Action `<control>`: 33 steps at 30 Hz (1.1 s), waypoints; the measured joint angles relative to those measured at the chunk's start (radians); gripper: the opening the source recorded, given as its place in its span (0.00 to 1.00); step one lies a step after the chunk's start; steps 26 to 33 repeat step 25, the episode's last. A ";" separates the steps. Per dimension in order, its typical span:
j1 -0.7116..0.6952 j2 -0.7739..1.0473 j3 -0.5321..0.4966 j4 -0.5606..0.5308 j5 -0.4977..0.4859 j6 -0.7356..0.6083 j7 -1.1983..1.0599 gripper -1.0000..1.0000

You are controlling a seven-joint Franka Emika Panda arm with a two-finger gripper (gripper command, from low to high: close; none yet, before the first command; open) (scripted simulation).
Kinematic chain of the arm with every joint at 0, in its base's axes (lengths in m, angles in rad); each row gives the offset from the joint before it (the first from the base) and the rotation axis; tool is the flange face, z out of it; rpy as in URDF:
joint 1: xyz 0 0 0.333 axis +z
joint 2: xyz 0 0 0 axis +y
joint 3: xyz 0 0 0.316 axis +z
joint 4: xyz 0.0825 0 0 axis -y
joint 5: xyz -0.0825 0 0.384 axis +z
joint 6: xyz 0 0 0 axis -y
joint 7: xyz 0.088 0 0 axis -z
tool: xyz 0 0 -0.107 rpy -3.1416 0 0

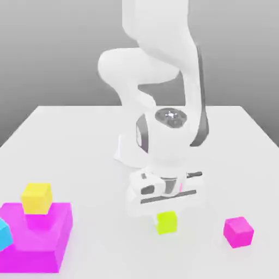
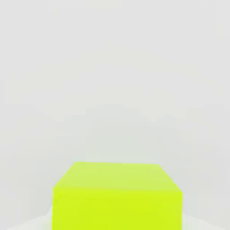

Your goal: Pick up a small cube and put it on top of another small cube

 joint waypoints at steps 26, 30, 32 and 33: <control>0.239 0.034 0.123 0.297 -0.057 -0.266 0.228 1.00; 0.239 0.034 0.123 0.297 -0.057 -0.266 0.228 1.00; 0.239 0.034 0.123 0.297 -0.057 -0.266 0.228 1.00; 0.239 0.034 0.123 0.297 -0.057 -0.266 0.228 1.00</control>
